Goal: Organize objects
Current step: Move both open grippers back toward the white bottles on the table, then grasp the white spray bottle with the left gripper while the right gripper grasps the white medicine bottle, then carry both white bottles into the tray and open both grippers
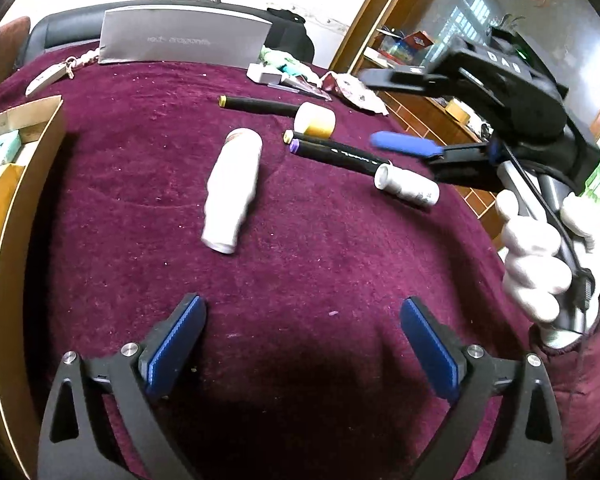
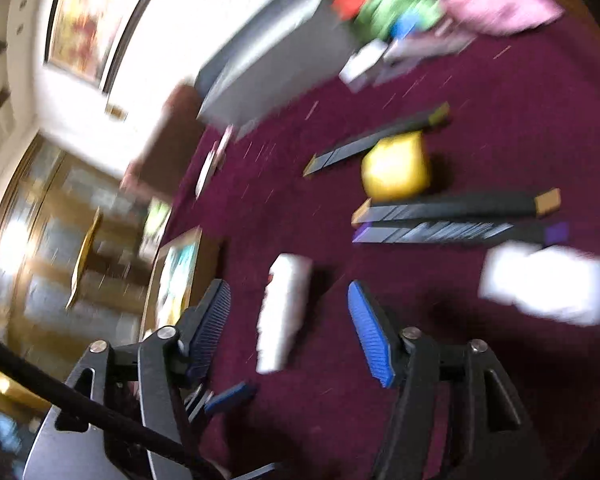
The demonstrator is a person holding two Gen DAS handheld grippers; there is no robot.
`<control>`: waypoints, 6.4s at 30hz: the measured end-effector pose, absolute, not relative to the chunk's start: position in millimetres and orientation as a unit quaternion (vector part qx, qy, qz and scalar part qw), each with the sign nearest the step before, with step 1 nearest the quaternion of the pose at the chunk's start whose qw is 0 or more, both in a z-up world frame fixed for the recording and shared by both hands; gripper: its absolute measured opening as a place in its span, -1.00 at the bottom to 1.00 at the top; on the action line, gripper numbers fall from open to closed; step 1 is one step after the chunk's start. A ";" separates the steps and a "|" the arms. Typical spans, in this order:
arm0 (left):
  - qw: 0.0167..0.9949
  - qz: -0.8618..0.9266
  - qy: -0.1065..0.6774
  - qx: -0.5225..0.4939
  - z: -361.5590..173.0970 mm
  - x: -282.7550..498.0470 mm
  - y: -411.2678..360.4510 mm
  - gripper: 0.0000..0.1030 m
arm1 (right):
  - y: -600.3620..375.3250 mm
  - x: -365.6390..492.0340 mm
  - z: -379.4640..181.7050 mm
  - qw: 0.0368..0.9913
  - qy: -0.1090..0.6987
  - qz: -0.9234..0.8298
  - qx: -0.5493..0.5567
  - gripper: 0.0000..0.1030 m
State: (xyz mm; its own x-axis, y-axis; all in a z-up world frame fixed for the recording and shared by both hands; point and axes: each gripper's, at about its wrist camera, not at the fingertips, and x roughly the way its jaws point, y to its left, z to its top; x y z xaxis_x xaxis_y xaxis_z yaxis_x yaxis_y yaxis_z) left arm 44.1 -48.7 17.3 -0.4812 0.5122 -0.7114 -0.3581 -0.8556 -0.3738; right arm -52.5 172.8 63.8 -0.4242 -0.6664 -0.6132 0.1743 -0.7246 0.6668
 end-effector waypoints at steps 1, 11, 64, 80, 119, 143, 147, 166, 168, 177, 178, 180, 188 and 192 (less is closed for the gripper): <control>0.255 0.853 -0.084 -0.447 18.3 43.0 -47.5 0.83 | 184.5 -49.7 66.6 0.242 -0.270 -0.816 0.451 0.26; 0.162 0.901 0.012 -0.403 49.6 -3.8 -31.9 0.82 | 256.2 -31.7 54.2 0.128 -0.301 -0.871 0.367 0.27; 0.182 0.875 0.030 -0.447 26.4 26.3 -25.0 -0.53 | 164.4 -39.9 29.5 0.015 0.003 -0.861 0.508 -0.38; 0.210 0.885 -0.031 -0.414 57.7 92.1 -62.0 -0.52 | 173.1 28.1 44.6 0.072 -0.058 -0.855 0.510 -0.38; 0.036 0.939 -0.066 -0.335 85.4 145.3 -228.3 -0.51 | -22.5 107.5 102.6 0.267 0.029 -0.842 0.469 -0.37; -0.012 0.923 -0.131 -0.361 52.1 108.6 -312.6 -0.51 | -144.1 100.4 79.6 0.345 0.065 -0.791 0.501 -0.37; -0.009 0.920 -0.132 -0.370 44.7 105.2 -312.9 -0.51 | -158.6 100.8 72.7 0.355 0.067 -0.781 0.509 -0.36; -0.017 0.917 -0.143 -0.373 32.6 103.1 -328.8 -0.51 | -175.9 95.5 40.3 0.358 0.050 -0.766 0.532 -0.36; -0.017 0.917 -0.146 -0.371 32.9 103.1 -329.8 -0.51 | -176.9 94.7 39.7 0.356 0.050 -0.767 0.532 -0.36; -0.019 0.917 -0.153 -0.368 33.4 102.2 -331.0 -0.50 | -177.3 95.0 37.8 0.349 0.043 -0.774 0.526 -0.36; -0.019 0.917 -0.153 -0.368 33.6 101.7 -331.0 -0.50 | -176.9 94.9 37.5 0.349 0.041 -0.774 0.526 -0.36; -0.020 0.917 -0.153 -0.368 33.7 101.6 -330.9 -0.49 | -176.0 94.2 37.3 0.348 0.038 -0.775 0.527 -0.36; -0.017 0.912 -0.162 -0.377 35.6 100.0 -327.8 -0.27 | -167.2 95.9 42.0 0.348 0.022 -0.778 0.522 -0.36; -0.024 0.914 -0.152 -0.375 39.6 103.5 -322.8 -0.07 | -161.6 98.7 48.4 0.349 0.019 -0.783 0.515 -0.35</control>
